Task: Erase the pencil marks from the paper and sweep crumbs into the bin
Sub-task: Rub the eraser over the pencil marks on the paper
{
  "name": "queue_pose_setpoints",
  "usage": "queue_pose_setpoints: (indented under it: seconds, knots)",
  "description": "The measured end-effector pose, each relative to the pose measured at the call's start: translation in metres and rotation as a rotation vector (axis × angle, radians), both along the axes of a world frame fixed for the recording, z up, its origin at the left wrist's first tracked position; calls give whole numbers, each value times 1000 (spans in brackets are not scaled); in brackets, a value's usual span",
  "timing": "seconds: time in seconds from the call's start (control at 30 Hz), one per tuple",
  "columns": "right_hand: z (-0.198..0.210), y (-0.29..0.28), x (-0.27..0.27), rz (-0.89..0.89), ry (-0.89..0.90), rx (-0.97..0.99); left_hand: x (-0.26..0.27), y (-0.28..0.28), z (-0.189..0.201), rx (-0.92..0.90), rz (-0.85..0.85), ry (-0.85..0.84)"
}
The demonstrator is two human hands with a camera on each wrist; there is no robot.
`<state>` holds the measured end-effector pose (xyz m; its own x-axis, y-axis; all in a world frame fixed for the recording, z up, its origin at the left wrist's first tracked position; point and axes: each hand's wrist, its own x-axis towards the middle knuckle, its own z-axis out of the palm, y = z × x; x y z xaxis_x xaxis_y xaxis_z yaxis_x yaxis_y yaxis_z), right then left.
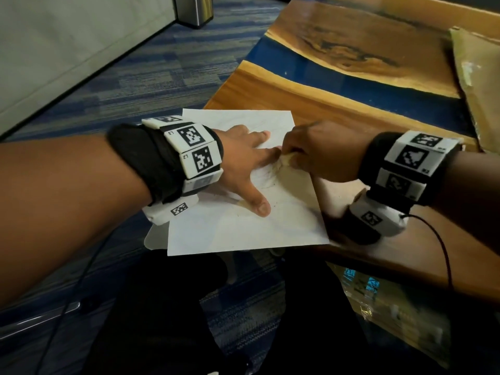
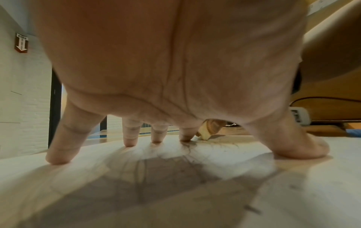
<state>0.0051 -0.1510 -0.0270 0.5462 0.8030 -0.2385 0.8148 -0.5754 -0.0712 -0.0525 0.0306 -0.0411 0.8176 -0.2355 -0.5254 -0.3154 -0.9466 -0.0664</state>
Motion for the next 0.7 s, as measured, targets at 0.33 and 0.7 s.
queue_pose_setpoints:
  seconds: [0.33,0.7]
  knots:
    - [1,4,-6,36,17,-19,1,1,-1,-32,12,1]
    - [4,-3,9,-84,23,-66,-12,14,-3,-78,72,-11]
